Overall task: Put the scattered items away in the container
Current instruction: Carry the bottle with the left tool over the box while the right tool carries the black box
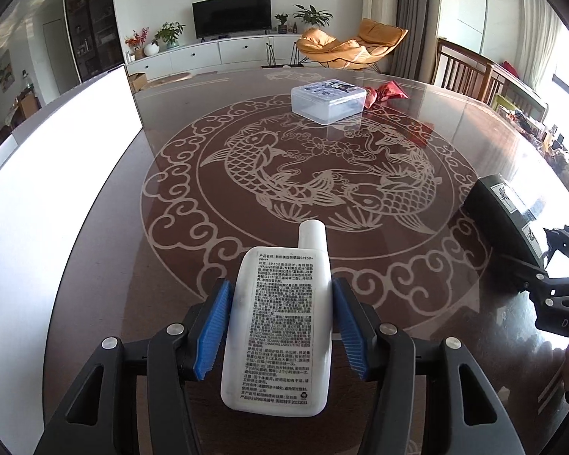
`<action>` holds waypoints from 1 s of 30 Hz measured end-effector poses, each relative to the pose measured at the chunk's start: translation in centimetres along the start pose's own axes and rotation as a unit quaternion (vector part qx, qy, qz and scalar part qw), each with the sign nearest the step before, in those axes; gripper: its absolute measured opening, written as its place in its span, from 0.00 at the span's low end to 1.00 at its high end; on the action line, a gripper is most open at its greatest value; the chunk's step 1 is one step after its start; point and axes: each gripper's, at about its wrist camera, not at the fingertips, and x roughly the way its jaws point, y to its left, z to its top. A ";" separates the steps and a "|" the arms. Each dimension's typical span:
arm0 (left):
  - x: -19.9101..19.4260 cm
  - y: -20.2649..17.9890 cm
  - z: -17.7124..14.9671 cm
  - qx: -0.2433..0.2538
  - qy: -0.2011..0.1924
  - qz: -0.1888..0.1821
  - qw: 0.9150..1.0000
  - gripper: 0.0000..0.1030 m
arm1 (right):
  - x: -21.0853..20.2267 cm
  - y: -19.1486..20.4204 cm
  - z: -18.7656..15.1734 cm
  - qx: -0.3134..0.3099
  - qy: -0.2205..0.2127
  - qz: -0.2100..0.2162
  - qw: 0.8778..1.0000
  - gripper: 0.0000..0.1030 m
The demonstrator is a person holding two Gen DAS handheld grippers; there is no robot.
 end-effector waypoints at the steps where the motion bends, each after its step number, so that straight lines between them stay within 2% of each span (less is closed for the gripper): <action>1: 0.1 0.4 0.1 -0.009 0.003 0.001 1.000 0.69 | 0.1 -0.1 0.0 0.001 0.001 0.001 1.000 0.75; 5: 0.3 0.3 0.1 -0.006 0.006 0.003 1.000 0.74 | 0.1 0.0 0.0 0.000 0.001 0.000 1.000 0.76; 8: 0.4 0.5 0.1 -0.012 0.009 0.004 1.000 0.76 | 0.2 -0.3 0.0 0.008 0.005 -0.003 1.000 0.83; 12: 0.4 0.6 0.1 -0.013 0.010 0.005 1.000 0.79 | 0.2 -0.3 0.0 0.006 0.007 -0.002 1.000 0.85; 15: 0.6 0.6 0.1 -0.013 0.018 0.004 1.000 0.90 | 0.3 -0.4 0.1 0.006 0.007 -0.002 1.000 0.86; 16: 0.9 0.5 0.2 -0.011 0.024 0.002 1.000 1.00 | 0.4 -0.4 0.1 0.005 0.009 -0.001 1.000 0.88; 19: 1.0 0.5 0.2 -0.011 0.029 -0.001 1.000 1.00 | 0.8 -0.1 0.5 -0.003 0.017 0.005 1.000 0.94; 24: 0.9 0.4 0.4 -0.008 0.032 -0.003 0.999 1.00 | 1.3 -0.6 1.4 0.007 0.027 0.002 1.000 0.92; 25: 0.8 0.3 0.5 -0.004 0.031 -0.008 0.999 0.93 | 1.3 -0.7 1.6 0.012 0.025 0.007 1.000 0.86; 26: 0.5 0.2 0.6 0.002 0.023 -0.013 1.000 0.64 | 1.1 -0.8 1.8 0.013 0.020 0.002 1.000 0.58; 27: 0.2 -0.1 0.8 0.009 0.019 -0.018 1.000 0.50 | 1.0 -0.8 2.1 0.014 0.021 -0.003 1.000 0.58; 29: 0.0 -0.2 1.0 0.004 0.025 -0.037 0.999 0.50 | 0.7 -1.3 2.3 0.035 0.029 0.030 0.999 0.58; 30: -0.3 0.0 1.0 -0.008 0.027 -0.053 0.998 0.50 | 0.4 -1.2 2.2 0.035 0.027 0.030 0.999 0.57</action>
